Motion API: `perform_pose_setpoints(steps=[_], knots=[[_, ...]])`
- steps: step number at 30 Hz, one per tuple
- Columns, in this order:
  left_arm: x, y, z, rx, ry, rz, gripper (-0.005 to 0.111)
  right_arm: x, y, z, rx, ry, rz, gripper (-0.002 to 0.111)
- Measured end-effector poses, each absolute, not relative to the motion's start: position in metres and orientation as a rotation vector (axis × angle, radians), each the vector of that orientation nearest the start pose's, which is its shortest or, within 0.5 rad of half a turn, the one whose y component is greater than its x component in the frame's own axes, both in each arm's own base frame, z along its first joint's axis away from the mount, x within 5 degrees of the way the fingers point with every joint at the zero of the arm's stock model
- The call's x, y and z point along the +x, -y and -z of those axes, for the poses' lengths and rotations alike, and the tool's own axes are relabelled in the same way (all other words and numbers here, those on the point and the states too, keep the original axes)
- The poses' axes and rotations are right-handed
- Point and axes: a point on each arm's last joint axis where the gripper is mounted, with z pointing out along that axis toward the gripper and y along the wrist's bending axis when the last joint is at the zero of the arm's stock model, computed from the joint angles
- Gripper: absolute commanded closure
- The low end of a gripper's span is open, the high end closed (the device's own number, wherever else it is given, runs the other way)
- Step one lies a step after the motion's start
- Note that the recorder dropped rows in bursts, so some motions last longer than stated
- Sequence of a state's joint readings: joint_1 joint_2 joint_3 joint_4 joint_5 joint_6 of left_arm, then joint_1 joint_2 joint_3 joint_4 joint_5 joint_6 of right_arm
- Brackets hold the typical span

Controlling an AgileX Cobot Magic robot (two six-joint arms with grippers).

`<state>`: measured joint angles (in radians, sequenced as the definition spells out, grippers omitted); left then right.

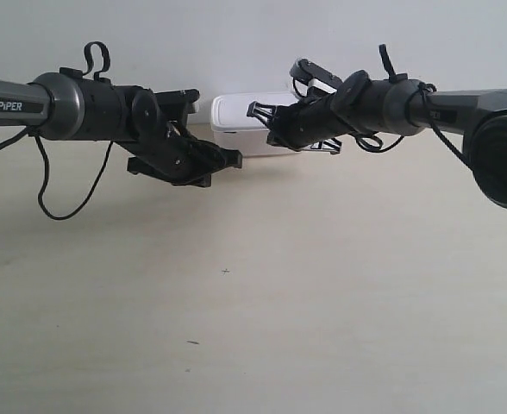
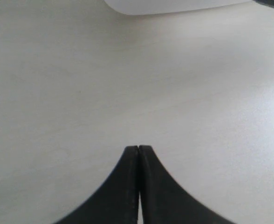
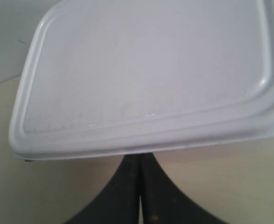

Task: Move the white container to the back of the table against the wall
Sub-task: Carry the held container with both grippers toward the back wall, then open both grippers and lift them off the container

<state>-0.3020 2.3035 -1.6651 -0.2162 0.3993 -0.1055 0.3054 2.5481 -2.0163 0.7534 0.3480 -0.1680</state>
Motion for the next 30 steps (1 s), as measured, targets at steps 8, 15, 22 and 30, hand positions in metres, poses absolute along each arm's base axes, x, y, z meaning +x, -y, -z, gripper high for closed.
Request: perform_pose_setpoints(steps=[8,15,22,30], knots=[[0.471,0.154,-0.121,0.045,-2.549,0.337,0.107,0.526,-0.188,-0.103,0.159,-2.353,-0.705,0.108],[0.47,0.154,-0.122,0.057,-2.555,0.328,0.107,0.523,-0.189,-0.101,0.14,-2.395,-0.723,0.108],[0.467,0.153,-0.138,0.092,-2.555,0.324,0.107,0.512,-0.191,-0.1,0.02,-2.531,-0.717,0.108],[0.45,0.147,-0.183,0.151,-2.55,0.292,0.107,0.49,-0.179,-0.151,-0.176,-2.706,-0.53,0.108]])
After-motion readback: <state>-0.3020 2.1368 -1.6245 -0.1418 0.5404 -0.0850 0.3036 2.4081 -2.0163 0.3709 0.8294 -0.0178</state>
